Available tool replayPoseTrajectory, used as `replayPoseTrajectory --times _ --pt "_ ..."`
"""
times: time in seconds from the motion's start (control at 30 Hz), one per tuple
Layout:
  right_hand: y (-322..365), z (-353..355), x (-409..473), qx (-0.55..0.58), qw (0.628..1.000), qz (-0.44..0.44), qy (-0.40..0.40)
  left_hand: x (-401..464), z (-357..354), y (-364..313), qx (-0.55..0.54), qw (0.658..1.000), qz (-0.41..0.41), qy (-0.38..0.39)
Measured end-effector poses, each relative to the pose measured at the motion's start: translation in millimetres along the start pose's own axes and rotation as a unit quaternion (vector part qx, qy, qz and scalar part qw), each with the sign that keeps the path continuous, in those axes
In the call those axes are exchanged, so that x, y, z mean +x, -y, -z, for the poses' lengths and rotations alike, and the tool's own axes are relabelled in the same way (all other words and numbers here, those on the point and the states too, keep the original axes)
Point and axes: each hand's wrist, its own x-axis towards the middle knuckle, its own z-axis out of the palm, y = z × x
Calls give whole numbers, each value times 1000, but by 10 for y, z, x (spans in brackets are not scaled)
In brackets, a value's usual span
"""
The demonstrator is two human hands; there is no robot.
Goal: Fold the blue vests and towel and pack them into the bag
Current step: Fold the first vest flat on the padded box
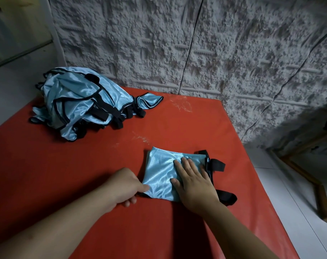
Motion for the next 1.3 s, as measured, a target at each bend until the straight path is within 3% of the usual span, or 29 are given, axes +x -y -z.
replayPoseTrajectory --times 0.17,0.23,0.3,0.33,0.4,0.47,0.53,0.63,0.73,0.9,1.13,1.3 --pt "-42 109 0 35 998 29 -38 -33 -4 -88 205 975 -25 -82" --pt "-1 159 24 58 994 43 -88 -35 -24 -152 234 949 -122 -170" --pt "80 154 60 72 992 40 -100 18 -106 -207 178 911 -291 -231" --pt "118 115 77 69 992 44 -96 54 -169 -226 171 893 -355 -216" --pt "170 22 104 68 994 41 -76 186 -332 -187 232 881 -393 -126" --pt "177 -30 88 72 996 30 -49 319 -462 -88 344 880 -319 -70" --pt "145 -22 67 57 997 20 -52 402 -526 -17 424 871 -231 -88" --pt "114 24 24 54 997 -23 -58 449 -563 -20 409 887 -163 -136" --pt "258 -5 -60 17 994 -44 -97 465 -497 -74 360 904 -164 -162" --pt "431 -278 -42 -18 993 -83 -83 306 -281 -156 324 917 -149 -178" --pt "-232 45 562 -12 996 -91 -14 165 -198 -133 301 942 -109 -102" --pt "-842 338 1421 -13 993 -113 -7 345 -204 -75 402 915 -38 6"
